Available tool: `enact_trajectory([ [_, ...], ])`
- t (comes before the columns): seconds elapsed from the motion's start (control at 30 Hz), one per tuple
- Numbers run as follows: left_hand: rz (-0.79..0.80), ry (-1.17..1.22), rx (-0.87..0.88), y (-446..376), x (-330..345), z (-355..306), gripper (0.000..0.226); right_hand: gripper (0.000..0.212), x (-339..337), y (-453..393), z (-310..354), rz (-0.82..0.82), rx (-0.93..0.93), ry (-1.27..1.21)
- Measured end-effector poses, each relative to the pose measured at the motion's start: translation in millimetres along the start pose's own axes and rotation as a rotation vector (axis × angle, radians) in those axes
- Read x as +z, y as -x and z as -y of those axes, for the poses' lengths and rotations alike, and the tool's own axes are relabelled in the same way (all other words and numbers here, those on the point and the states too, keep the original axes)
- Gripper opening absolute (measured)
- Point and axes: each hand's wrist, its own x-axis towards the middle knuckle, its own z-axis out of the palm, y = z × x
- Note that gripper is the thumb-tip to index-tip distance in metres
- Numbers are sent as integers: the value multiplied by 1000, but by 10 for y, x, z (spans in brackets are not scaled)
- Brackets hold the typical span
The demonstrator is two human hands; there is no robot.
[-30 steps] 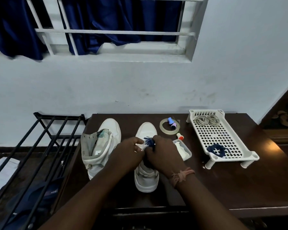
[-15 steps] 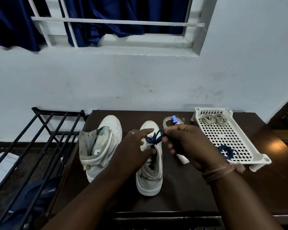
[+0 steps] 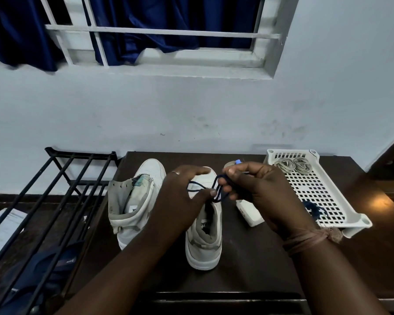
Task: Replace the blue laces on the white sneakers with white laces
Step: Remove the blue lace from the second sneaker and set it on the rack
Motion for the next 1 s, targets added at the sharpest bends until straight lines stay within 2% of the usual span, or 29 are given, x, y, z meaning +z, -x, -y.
enact_trajectory([
  [0.1,46,-67,134,21,72,-58,31,14,52,13,81,3,-178,207],
  [0.2,-12,-100,191,37,65,-114,21,15,111,43,145,54,-220,169],
  [0.3,-25,102,45,-8,-25,-95,28,16,153,37,71,-3,-223,31],
  [0.37,103,242,-64,-42,-125,-106,42,16,173,17,24,-53,-202,-71],
  [0.43,249,325,-66,-53,-181,-135,49,16,194,6,18,-69,-180,-176],
  [0.53,296,370,-69,-65,-220,-182,53,15,238,2,11,-43,-198,-141],
  [0.6,276,369,-102,-91,-275,-204,53,16,280,10,-5,-19,-226,-76],
  [0.7,173,329,-113,-121,-290,-216,37,20,283,6,-21,3,-223,-115],
  [0.8,253,187,-11,-52,-178,-186,24,22,287,7,-29,39,-198,-149],
  [0.83,237,127,8,-21,-137,-170,24,22,298,8,-26,48,-193,-148],
  [0.93,76,7,-9,-18,-103,-145,23,21,274,11,-9,72,-155,-107],
  [1.0,-11,158,-143,-29,-94,-194,23,18,174,-5,-97,44,-78,107],
])
